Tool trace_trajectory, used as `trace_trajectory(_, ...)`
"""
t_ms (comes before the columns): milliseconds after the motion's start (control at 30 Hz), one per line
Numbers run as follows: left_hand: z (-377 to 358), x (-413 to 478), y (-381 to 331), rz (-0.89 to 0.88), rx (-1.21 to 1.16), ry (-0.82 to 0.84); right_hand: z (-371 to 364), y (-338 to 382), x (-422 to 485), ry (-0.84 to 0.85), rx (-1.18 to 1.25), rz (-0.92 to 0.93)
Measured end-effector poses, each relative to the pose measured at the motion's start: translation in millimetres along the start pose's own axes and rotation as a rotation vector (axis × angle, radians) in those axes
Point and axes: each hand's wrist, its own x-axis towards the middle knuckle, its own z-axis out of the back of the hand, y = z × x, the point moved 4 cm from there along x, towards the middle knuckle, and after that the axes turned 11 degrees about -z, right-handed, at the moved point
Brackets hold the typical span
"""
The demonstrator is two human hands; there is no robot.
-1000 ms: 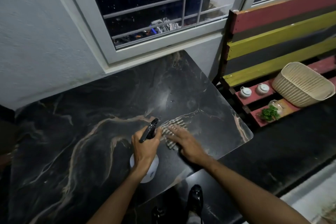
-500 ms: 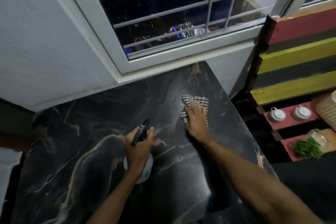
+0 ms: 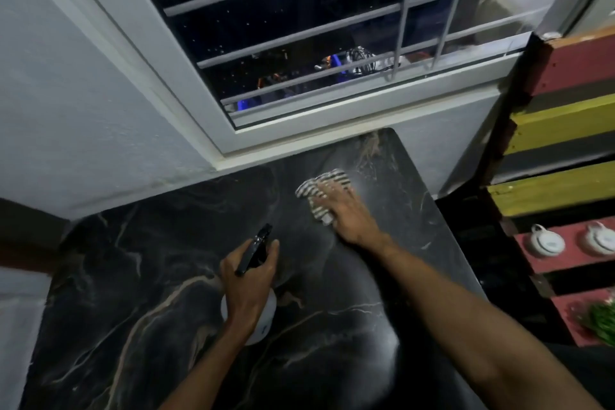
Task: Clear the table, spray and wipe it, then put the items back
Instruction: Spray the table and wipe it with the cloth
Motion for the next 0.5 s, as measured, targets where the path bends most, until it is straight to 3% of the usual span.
trace_trajectory(100, -2, 0, -5, -0.031, -0.023, 0.006, 46, -61, 3, -0.144, 0.009, -0.344)
trace_trajectory(267, -9, -11, -12, -0.059, -0.076, 0.082, 15, -37, -101, -0.068, -0.002, -0.126)
trace_trajectory(333, -10, -18, -10, -0.06, -0.117, 0.107, 22, -59, -129, -0.14, 0.051, -0.235)
trace_trajectory(433, -2, -30, -15, -0.117, -0.131, 0.131, 24, -51, -164, -0.272, 0.166, -0.618)
trace_trajectory(500, 4, -39, -22, -0.159, -0.13, 0.155, -12, 4, -190, -0.212, 0.132, -0.416)
